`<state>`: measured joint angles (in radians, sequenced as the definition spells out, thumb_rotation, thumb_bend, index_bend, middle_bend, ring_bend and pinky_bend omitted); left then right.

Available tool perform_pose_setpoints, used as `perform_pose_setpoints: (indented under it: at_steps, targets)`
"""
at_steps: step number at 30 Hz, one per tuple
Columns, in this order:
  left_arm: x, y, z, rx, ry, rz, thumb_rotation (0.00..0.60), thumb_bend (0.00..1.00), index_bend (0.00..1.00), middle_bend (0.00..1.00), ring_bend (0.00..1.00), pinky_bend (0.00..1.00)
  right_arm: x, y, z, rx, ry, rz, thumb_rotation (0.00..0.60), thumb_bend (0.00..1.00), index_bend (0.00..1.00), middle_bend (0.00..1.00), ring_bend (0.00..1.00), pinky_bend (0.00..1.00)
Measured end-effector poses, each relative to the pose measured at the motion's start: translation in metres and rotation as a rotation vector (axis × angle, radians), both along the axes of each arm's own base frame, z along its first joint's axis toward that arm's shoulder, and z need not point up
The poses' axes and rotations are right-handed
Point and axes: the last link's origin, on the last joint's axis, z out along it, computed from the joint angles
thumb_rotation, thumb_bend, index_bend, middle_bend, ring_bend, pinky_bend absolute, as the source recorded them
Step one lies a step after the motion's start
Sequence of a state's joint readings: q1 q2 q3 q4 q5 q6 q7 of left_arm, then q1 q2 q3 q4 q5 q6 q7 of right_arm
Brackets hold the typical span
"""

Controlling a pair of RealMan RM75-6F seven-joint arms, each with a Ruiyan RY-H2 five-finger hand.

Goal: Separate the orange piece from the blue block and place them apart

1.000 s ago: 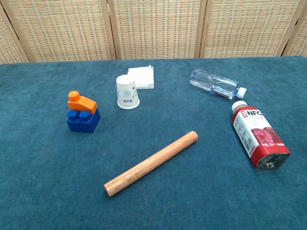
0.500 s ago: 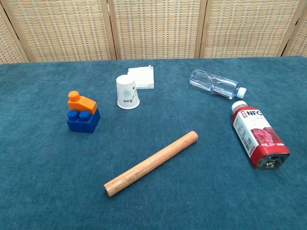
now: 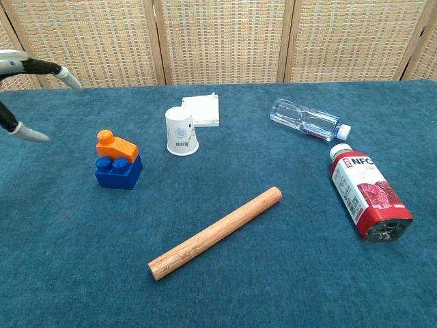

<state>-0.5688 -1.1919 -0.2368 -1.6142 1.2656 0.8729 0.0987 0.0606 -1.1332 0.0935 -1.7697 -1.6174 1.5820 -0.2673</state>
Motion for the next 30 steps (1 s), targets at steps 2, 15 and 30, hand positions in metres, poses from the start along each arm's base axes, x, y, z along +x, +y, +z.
perform_pose_setpoints:
  at_steps: [2,15,30]
  targets:
    - [0.006,0.010,-0.010,-0.014,0.008,-0.002,0.600,0.19,0.28,0.18,0.00,0.00,-0.001,-0.001,0.000,-0.001,0.002,-0.003,0.600,0.00,0.00,0.00,0.00,0.00]
    - [0.011,0.037,-0.036,-0.006,0.071,0.042,0.600,0.22,0.30,0.24,0.00,0.00,-0.004,-0.005,-0.003,0.008,0.004,-0.022,0.600,0.00,0.00,0.00,0.00,0.00]
    - [0.009,0.055,-0.073,-0.066,0.061,0.109,0.600,0.23,0.36,0.27,0.00,0.00,-0.008,-0.009,-0.004,0.012,0.006,-0.042,0.600,0.00,0.00,0.00,0.00,0.00]
